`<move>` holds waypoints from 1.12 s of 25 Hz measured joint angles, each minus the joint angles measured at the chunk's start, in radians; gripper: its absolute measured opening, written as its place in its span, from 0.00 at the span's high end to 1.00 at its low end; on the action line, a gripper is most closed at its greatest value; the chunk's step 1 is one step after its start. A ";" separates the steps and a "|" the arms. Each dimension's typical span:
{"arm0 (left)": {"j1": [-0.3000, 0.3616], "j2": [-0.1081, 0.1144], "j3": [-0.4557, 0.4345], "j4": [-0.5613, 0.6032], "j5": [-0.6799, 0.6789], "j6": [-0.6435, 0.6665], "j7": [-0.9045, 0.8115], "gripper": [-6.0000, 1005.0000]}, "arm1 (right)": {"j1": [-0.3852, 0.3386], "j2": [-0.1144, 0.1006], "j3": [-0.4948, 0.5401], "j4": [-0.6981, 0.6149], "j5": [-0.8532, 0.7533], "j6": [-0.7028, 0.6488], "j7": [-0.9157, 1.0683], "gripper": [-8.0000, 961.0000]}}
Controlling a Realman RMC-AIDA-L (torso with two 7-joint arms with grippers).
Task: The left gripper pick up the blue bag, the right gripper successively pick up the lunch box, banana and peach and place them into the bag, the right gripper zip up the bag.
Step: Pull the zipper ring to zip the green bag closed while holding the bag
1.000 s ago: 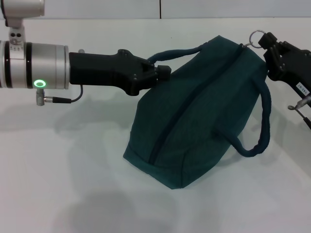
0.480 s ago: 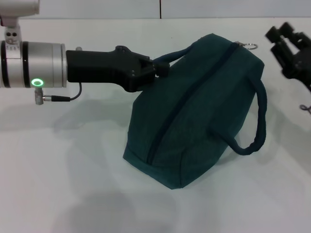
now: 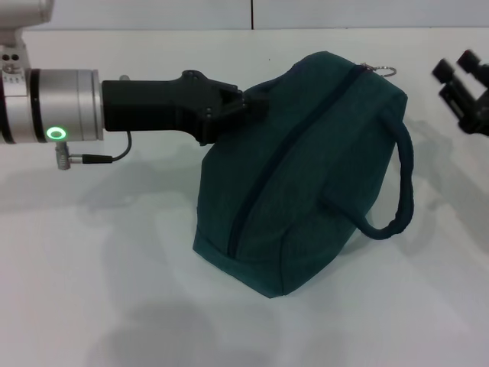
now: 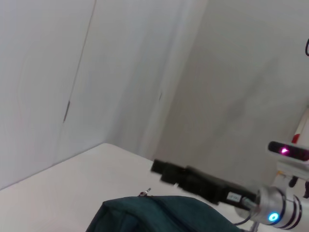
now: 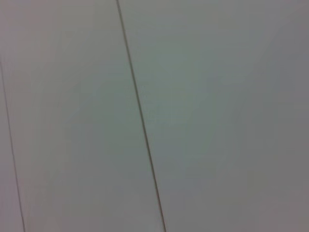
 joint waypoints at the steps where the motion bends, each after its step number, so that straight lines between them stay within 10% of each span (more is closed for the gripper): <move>1: 0.000 -0.002 0.001 0.000 0.000 0.000 0.002 0.99 | 0.006 0.001 0.000 0.002 -0.007 0.015 -0.003 0.52; 28: 0.048 -0.033 -0.007 0.000 -0.081 0.051 0.115 0.99 | 0.017 0.015 0.007 -0.068 -0.128 0.084 -0.033 0.53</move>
